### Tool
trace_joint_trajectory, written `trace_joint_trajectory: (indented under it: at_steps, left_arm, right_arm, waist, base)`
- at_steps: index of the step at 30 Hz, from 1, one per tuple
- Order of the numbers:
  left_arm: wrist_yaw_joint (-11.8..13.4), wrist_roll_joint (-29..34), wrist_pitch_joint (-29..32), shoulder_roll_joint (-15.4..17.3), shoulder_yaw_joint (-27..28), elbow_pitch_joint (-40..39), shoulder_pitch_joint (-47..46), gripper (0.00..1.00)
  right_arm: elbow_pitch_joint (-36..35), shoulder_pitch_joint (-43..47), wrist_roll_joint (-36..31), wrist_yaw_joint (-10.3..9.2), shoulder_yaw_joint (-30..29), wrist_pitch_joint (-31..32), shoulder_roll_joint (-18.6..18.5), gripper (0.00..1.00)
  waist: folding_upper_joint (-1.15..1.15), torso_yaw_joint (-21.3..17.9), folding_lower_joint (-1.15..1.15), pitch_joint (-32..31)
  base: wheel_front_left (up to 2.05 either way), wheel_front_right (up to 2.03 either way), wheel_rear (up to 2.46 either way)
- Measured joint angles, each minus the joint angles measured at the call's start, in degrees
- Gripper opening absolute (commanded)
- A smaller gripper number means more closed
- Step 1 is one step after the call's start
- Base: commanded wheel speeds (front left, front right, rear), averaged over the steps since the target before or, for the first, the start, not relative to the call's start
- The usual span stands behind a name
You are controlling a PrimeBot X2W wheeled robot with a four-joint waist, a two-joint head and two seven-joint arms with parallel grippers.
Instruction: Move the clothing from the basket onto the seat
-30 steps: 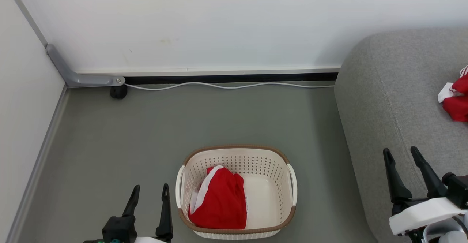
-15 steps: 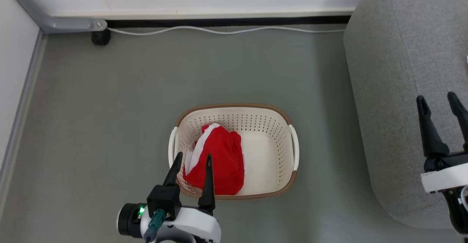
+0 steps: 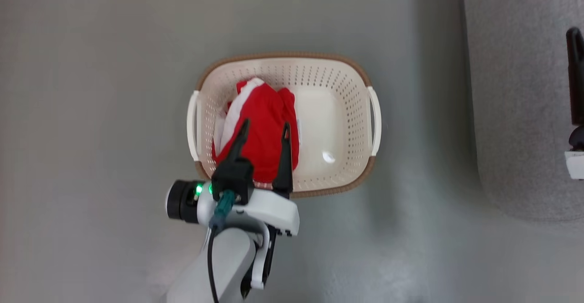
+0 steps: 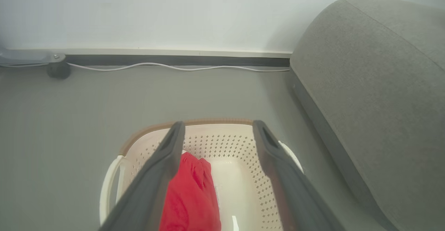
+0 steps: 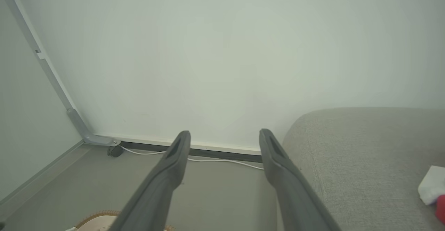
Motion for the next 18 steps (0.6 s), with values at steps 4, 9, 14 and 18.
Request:
trace_joint_trajectory:
  at_steps: [4, 9, 14, 18]
  left_arm:
    - [0.21, -1.92, 0.0, -0.05, -0.54, 4.04, -5.1, 1.0]
    - [0.18, -3.42, 0.0, -0.05, -0.98, 9.87, -10.08, 1.0]
    - [0.05, -5.12, 0.0, -0.12, -1.05, 14.74, -14.52, 1.0]
    - [-0.07, -6.68, 0.0, -0.12, -0.74, 18.91, -17.26, 1.0]
  right_arm:
    - [-1.83, -1.61, 0.93, 0.0, 0.41, 0.0, -0.65, 1.0]
    - [-3.52, -2.72, 1.66, 0.0, 0.79, 0.0, -0.93, 1.0]
    - [-5.41, -3.83, 1.98, 0.0, 0.66, 0.0, -1.51, 1.0]
    - [-6.71, -5.37, 2.2, 0.0, 0.78, 0.0, -1.49, 1.0]
  waist:
    - [0.0, -0.96, 0.0, 4.24]
    - [0.0, -2.77, 0.0, 8.2]
    - [0.0, -4.46, 0.0, 11.51]
    - [0.0, -5.54, 0.0, 14.09]
  base:
    - [0.0, 0.0, 0.0]
    - [0.0, 0.0, 0.0]
    - [0.0, 0.0, 0.0]
    - [0.0, 0.0, 0.0]
